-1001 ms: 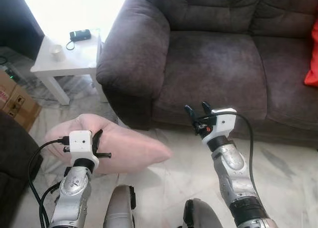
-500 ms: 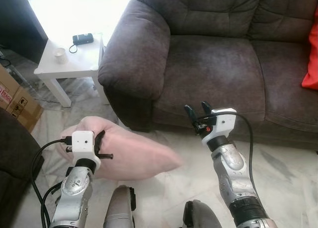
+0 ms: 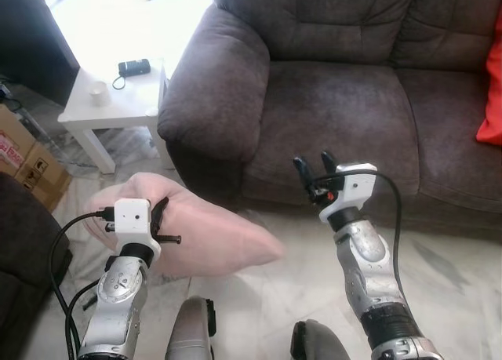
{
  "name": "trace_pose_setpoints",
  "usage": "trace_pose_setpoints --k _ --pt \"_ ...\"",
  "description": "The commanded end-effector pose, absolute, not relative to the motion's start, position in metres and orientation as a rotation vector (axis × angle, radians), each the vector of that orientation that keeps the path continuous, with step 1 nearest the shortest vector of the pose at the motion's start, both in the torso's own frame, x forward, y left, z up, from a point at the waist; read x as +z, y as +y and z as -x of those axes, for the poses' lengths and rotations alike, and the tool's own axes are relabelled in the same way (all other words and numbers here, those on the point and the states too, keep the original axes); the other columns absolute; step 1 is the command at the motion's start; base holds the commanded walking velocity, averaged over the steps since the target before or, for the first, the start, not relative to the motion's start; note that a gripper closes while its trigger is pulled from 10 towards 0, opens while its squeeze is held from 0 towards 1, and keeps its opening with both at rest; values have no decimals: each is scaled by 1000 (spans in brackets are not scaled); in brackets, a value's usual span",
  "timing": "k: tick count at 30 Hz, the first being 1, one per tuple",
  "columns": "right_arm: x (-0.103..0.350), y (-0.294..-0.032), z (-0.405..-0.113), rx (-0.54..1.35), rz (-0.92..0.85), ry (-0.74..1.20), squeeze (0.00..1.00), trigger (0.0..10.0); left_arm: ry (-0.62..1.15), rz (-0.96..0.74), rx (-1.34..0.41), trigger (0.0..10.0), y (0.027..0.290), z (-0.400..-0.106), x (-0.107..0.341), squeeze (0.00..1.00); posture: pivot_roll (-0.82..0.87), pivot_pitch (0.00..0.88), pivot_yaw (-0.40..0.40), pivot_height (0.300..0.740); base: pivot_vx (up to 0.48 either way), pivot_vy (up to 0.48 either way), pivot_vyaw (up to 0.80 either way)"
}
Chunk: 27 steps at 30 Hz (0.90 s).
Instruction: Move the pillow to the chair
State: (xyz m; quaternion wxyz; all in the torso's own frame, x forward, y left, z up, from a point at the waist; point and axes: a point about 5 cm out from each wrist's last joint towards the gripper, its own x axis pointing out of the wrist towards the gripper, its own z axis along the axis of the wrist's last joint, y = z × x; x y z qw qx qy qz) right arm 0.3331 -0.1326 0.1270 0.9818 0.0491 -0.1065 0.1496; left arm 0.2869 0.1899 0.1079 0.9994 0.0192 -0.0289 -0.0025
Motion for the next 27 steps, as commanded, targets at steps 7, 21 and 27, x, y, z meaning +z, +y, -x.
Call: trace_pose_setpoints --k 7,21,27 --pt "125 -135 -335 285 -114 -218 0 10000 -175 -57 -19 10000 187 -294 135 0 110 71 18 649 0 0 0" --pt "139 -131 -347 273 -123 -263 0 10000 -193 -74 -21 10000 192 -311 143 0 108 0 39 649 0 0 0" --pt "142 -133 -351 267 -119 -272 0 10000 -207 -78 -19 10000 193 -317 147 0 105 0 32 649 0 0 0"
